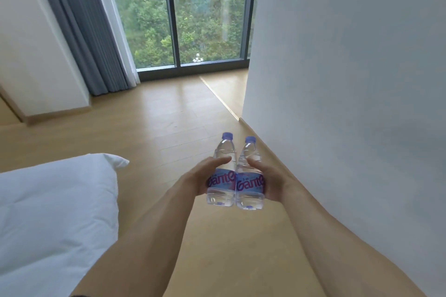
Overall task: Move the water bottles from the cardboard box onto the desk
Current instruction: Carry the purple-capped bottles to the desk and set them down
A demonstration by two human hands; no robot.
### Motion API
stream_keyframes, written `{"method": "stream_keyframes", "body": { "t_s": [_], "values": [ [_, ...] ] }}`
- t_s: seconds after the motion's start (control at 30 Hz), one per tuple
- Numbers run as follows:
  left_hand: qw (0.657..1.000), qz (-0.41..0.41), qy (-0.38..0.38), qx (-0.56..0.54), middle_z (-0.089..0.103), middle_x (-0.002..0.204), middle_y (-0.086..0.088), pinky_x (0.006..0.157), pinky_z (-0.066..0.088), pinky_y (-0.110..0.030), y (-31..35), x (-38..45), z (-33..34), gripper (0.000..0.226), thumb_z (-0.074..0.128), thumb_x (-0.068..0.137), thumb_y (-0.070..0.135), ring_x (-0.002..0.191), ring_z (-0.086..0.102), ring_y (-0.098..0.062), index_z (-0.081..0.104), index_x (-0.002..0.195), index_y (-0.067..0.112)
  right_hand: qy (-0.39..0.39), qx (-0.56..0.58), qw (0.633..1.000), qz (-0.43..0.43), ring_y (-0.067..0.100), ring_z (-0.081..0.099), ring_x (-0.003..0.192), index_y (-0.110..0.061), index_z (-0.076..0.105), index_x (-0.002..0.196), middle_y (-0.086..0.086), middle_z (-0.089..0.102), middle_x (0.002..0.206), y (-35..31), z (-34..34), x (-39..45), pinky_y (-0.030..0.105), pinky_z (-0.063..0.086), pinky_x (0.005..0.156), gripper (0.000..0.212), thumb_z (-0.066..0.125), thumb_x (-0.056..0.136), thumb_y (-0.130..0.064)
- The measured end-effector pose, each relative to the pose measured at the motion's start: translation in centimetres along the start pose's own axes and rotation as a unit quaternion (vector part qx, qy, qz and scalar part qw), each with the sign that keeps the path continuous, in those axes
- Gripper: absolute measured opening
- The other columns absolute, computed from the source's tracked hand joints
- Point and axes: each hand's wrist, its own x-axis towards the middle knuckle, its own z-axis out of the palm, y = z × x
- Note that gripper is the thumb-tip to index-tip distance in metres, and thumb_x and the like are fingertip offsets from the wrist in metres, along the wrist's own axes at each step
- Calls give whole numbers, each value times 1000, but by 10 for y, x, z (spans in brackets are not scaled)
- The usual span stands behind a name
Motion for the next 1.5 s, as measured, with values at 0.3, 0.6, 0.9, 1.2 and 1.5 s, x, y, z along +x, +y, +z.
{"method": "stream_keyframes", "body": {
  "t_s": [0.3,0.6,0.9,1.2,1.5],
  "values": [
    [995,7,100,-26,70,119,-19,87,61,-46,40,54,-66,55,69,92,42,100,73,-31,47,136,18,-110,-66,992,19,39,64,120,-11,52,139,22,66,129,-53,21,123,57,46,108,84,86,71,-46],
    [980,35,181,-76,72,114,-18,82,61,-47,106,132,-96,47,69,93,37,97,73,-32,51,133,19,-161,-128,978,46,39,64,120,-10,51,139,23,66,128,-142,14,238,55,48,106,65,74,87,-42],
    [965,49,237,-103,77,88,-10,84,58,-54,129,168,-157,22,67,94,33,80,74,-29,63,113,23,-231,-153,959,62,36,66,108,-4,50,141,27,63,131,-176,51,319,52,50,105,65,70,90,-39],
    [962,51,241,-117,76,95,-14,75,61,-48,166,209,-272,21,68,93,35,81,75,-30,65,111,24,-253,-177,949,68,37,65,113,-5,49,141,26,63,131,-208,126,421,52,50,105,58,64,95,-37],
    [961,45,226,-155,74,104,-17,88,57,-59,226,246,-426,40,69,92,43,91,73,-35,53,126,29,-211,-234,947,59,39,62,123,-9,50,141,25,62,133,-262,244,541,55,47,108,59,65,95,-43]
  ]
}}
